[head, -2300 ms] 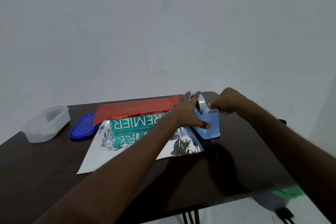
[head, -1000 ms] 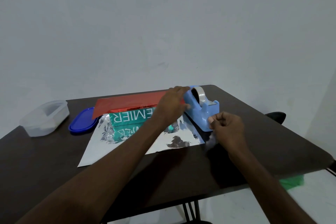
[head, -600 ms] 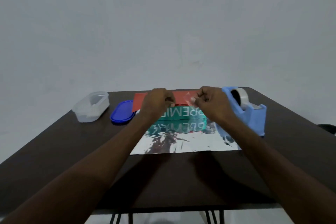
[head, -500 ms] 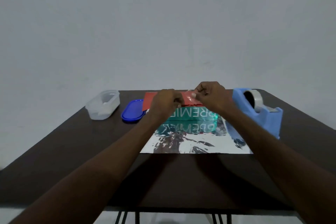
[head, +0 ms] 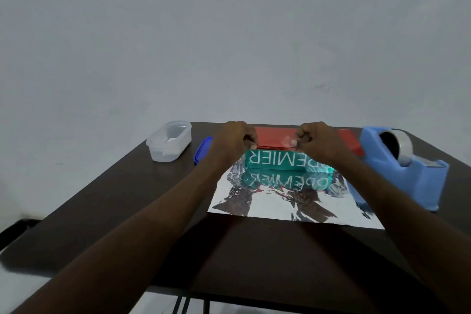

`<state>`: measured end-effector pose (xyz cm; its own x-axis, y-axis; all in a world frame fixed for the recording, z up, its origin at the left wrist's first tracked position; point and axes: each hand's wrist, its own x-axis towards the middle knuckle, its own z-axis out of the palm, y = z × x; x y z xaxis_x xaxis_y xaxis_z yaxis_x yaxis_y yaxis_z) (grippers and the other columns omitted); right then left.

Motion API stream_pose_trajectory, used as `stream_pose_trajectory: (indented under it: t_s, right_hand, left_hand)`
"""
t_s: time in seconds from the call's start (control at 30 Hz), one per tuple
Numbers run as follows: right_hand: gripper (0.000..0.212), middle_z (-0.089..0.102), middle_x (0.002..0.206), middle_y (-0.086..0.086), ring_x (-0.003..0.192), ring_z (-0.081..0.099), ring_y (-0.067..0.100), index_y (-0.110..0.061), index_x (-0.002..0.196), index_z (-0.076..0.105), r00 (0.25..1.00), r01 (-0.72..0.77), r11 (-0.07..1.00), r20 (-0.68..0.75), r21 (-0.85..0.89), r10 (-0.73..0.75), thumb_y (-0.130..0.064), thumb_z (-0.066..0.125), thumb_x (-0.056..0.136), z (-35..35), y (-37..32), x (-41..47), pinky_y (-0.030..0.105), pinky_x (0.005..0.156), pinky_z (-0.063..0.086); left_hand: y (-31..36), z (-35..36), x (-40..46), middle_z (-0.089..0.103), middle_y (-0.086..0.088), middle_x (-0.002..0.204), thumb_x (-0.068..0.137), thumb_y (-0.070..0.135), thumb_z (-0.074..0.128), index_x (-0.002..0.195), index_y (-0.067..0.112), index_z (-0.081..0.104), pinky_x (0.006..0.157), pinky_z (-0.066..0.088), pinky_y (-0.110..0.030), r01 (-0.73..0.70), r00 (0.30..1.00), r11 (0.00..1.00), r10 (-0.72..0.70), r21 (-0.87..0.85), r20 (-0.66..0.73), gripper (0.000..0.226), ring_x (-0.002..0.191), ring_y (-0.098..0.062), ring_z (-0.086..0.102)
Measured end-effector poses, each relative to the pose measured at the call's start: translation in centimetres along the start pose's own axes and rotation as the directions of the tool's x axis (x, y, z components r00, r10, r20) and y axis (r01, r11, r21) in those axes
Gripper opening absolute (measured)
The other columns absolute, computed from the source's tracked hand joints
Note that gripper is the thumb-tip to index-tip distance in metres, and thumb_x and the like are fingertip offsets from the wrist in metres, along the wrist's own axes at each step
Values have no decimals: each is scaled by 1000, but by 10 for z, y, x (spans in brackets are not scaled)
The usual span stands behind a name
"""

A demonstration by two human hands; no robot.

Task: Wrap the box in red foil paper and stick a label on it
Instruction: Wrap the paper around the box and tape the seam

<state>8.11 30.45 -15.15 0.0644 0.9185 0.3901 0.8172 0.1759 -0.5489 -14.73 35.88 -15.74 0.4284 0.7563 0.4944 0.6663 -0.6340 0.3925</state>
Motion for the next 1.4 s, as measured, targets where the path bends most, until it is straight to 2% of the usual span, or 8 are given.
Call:
stream_pose_trajectory:
  t_s: [0.13, 0.27, 0.47, 0.67, 0.87, 1.17, 1.27, 1.4]
  right_hand:
    - [16, 56, 60, -10, 54, 48, 9, -12, 72, 62, 999, 26, 997, -44, -71, -29, -11, 70, 86, 3, -4, -1, 20, 49, 30]
    - [12, 56, 62, -12, 58, 50, 2, -16, 76, 65, 993, 95, 989, -57, -111, -101, -16, 75, 84, 7, -23, -1, 19, 52, 31]
    - [23, 56, 63, -9, 60, 52, 11, -18, 72, 62, 983, 181, 960, 26, -214, -180, -27, 81, 80, 32, -43, 8, 23, 54, 33]
    - [28, 67, 86, 8, 78, 61, 27, -12, 97, 59, 962, 215, 804, -21, -555, -272, -35, 71, 88, 36, -47, 8, 30, 64, 38]
    - [46, 66, 81, 6, 66, 50, 20, -12, 99, 57, 958, 189, 689, -22, -699, -285, -55, 65, 86, 18, -33, 3, 28, 62, 34]
    - [33, 63, 91, 6, 81, 51, 23, -14, 97, 62, 956, 200, 732, -36, -652, -293, -36, 78, 80, 6, -11, -6, 33, 73, 39]
    - [16, 64, 88, 4, 85, 52, 22, -15, 86, 64, 946, 241, 872, -98, -425, -309, -17, 78, 80, 14, -17, -5, 30, 71, 33]
    - [21, 65, 73, -4, 67, 55, 9, -21, 72, 63, 978, 143, 964, -118, -225, -172, -6, 75, 81, 25, -11, 2, 18, 56, 33]
  left_hand:
    - [0, 3, -3, 70, 5, 83, 83, 13, 73, 84, 13, 75, 64, 38, -17, 2, 1000, 1000, -1, 26, -21, 2, 75, -7, 60]
    - [0, 5, -4, 70, 5, 82, 84, 13, 73, 83, 14, 75, 67, 42, -22, 1, 999, 1000, -1, 11, -41, 2, 75, -9, 59]
    - [0, 3, -5, 69, 5, 78, 82, 12, 74, 82, 14, 75, 61, 37, -18, -8, 999, 1000, 9, 24, -46, 2, 70, -7, 55]
    - [-1, 4, -3, 68, 7, 77, 79, 8, 72, 79, 17, 74, 63, 42, -25, -14, 999, 999, 16, 31, -45, 10, 72, -11, 59]
    - [-7, 6, -1, 68, 9, 78, 83, 9, 71, 79, 18, 74, 64, 45, -25, -48, 997, 998, 51, 51, -53, 11, 72, -9, 60]
    - [-6, 6, 2, 70, 6, 80, 83, 9, 72, 81, 16, 75, 67, 49, -27, -57, 997, 996, 60, 67, -40, 8, 73, -9, 63]
    - [-4, 4, 1, 68, 7, 77, 81, 6, 71, 79, 16, 75, 64, 47, -25, -51, 998, 997, 53, 59, -40, 11, 72, -9, 62]
    - [-5, 3, 0, 60, 10, 74, 80, 7, 74, 79, 13, 74, 62, 37, -20, -31, 999, 999, 31, 13, -29, 6, 71, -8, 56]
